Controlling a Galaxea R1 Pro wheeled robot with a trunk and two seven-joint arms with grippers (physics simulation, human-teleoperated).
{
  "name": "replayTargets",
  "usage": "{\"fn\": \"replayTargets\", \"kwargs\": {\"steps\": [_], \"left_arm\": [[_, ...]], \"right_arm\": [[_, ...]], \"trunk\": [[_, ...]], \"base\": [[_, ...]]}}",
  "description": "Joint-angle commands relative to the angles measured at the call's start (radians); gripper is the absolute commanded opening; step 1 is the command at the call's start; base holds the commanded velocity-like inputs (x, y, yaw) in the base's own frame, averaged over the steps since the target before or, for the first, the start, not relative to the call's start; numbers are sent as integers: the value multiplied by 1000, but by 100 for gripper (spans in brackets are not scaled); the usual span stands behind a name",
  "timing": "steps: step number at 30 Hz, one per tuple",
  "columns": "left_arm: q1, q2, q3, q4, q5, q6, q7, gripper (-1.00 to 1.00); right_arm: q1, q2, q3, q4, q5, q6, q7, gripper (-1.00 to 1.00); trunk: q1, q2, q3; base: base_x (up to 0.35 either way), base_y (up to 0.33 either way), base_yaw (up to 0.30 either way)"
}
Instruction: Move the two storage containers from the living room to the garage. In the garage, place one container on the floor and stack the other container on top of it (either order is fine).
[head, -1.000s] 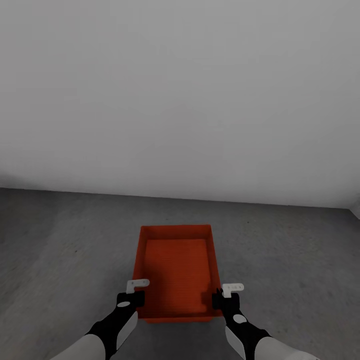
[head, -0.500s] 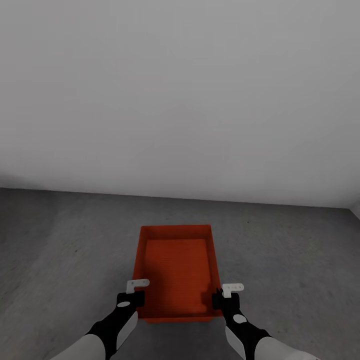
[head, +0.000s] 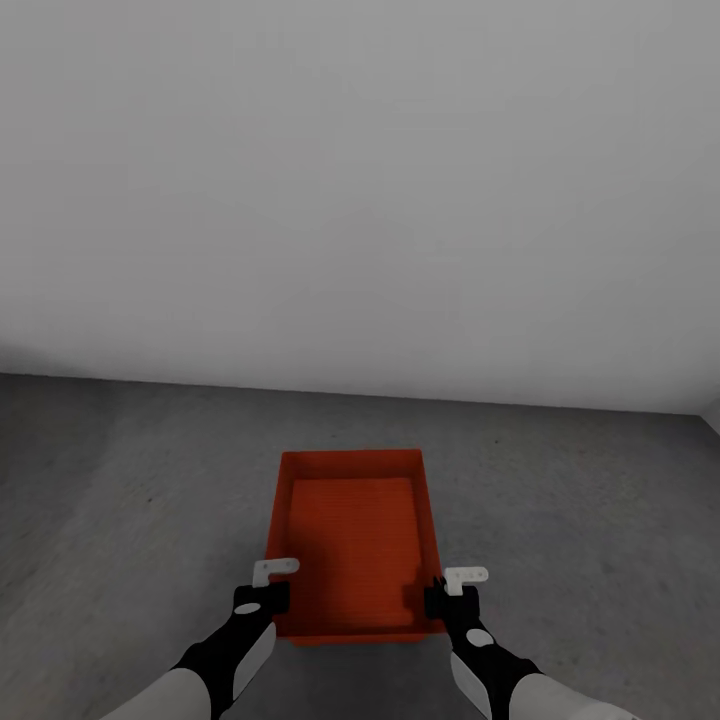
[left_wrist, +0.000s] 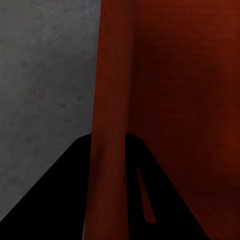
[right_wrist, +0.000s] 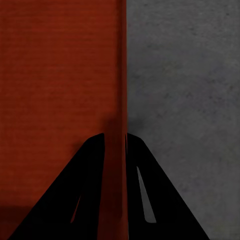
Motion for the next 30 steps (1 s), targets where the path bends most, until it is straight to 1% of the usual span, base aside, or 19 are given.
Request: {"fn": "replayTargets", "kwargs": {"steps": [1, 10, 18, 30], "left_arm": [[-1, 3, 52, -5, -11, 4, 12, -100], [-1, 3, 52, -5, -11, 4, 11, -100], [-1, 4, 52, -5, -11, 4, 11, -100], [-1, 4, 52, -5, -11, 4, 11, -100]], "right_arm": [[0, -10, -11, 18, -16, -6, -1, -100], [0, -10, -11, 18, -16, -6, -1, -100], [0, -10, -11, 17, -16, -6, -1, -100], [0, -10, -11, 17, -16, -6, -1, -100]], "trunk": [[0, 0, -1], [0, 0, -1], [31, -56, -26], [31, -56, -26]], "base": [[0, 0, 0], [0, 0, 0], [0, 0, 0], [0, 0, 0]]}}
